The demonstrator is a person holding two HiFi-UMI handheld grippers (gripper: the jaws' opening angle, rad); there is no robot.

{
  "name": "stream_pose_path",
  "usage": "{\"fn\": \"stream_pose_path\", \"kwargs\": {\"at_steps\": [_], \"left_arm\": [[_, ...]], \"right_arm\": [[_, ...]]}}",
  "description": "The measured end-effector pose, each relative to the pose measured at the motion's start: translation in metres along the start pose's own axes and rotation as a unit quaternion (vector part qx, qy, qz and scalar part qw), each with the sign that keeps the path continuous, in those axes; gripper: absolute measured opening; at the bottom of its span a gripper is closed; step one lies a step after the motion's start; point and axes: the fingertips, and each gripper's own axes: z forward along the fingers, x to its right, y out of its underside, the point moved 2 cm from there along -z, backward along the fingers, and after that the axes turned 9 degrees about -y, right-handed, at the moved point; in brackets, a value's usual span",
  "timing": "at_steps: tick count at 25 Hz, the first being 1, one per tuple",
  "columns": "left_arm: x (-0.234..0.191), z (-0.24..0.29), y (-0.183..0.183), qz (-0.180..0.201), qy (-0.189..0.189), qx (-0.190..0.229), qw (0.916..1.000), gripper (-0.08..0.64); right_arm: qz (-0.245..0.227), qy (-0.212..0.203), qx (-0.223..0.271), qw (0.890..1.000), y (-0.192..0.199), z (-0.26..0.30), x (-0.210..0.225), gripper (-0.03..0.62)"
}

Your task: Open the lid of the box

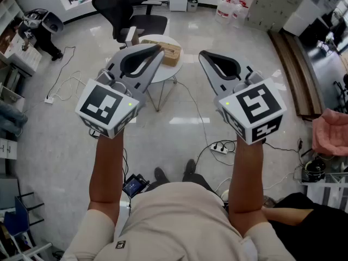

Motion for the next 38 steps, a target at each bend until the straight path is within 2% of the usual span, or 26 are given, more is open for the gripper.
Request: {"fn": "stream_pose_path", "kwargs": {"at_steps": [5,14,23,30,38], "left_arm": [[0.003,0.0,0.01,-0.007,0.005,-0.017,0.9998,0.025],[0.0,0.0,0.013,-0.012,0.008,-0.015,0.9998,0.025],[-0.023,-0.012,0.025,-0.024,0.02,-0.013,0.9994,0.025],[-0.035,-0.019,0.031,-0.026,0.024,-0.008,0.9993,0.025],[-0.041,-0.002,0.042,-0.025,0.01,-0.022,0.9994,0.025]], "right_arm": [[-0.003,-0.005,-0.003,1.0,0.009,0.003,-0.002,-0.009],[0.001,0.0,-0.009,1.0,0.012,0.008,-0.005,-0.009],[0.011,0.014,-0.016,1.0,0.006,0.032,-0.018,-0.009],[0.031,0.009,0.001,0.999,0.002,0.047,-0.026,-0.008],[0.031,-0.002,0.005,1.0,0.011,0.059,-0.005,-0.008]]}}
